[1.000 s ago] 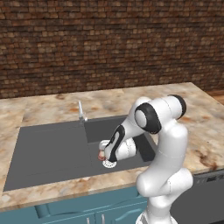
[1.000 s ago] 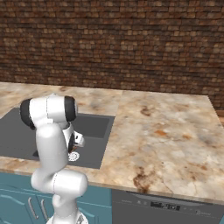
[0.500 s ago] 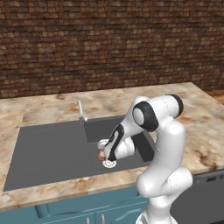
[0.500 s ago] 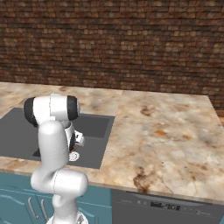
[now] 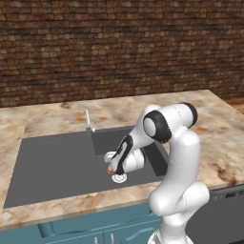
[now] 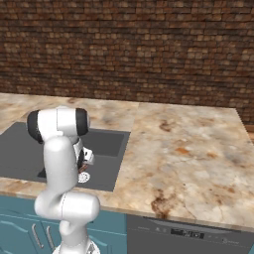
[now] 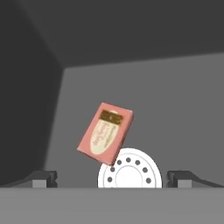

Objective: Pick up the dish brush and bar soap from the sink, and place them back in the cabinet, and close the cabinet door.

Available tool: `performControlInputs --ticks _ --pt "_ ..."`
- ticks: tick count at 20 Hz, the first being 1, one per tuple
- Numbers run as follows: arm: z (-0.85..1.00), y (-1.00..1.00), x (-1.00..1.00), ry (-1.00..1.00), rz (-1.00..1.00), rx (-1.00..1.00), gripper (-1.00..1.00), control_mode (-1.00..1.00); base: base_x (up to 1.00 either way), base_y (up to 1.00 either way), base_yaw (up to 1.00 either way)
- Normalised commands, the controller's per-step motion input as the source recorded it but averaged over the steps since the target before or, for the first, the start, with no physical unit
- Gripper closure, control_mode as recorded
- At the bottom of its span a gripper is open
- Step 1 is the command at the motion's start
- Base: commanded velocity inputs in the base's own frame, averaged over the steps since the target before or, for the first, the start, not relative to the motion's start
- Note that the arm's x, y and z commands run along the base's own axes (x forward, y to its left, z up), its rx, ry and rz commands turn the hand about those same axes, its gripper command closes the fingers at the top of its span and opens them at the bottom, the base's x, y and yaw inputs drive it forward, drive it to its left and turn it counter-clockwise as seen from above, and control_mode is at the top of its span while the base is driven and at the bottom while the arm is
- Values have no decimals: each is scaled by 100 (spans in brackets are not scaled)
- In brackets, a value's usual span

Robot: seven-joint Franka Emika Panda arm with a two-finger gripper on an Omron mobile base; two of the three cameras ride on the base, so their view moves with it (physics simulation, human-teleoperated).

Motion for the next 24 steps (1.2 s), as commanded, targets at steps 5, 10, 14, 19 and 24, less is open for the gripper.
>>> performControlInputs --ticks 5,10,14,19,24 --pt "-2 13 0 4 0 0 -100 -100 0 0 0" --pt "-2 8 0 1 0 0 -100 -100 0 0 0" --pt "-8 3 4 0 0 0 -100 -100 0 0 0" --pt "-15 2 7 0 0 0 -100 -100 0 0 0" --pt "-18 3 6 0 0 0 -100 -100 0 0 0"
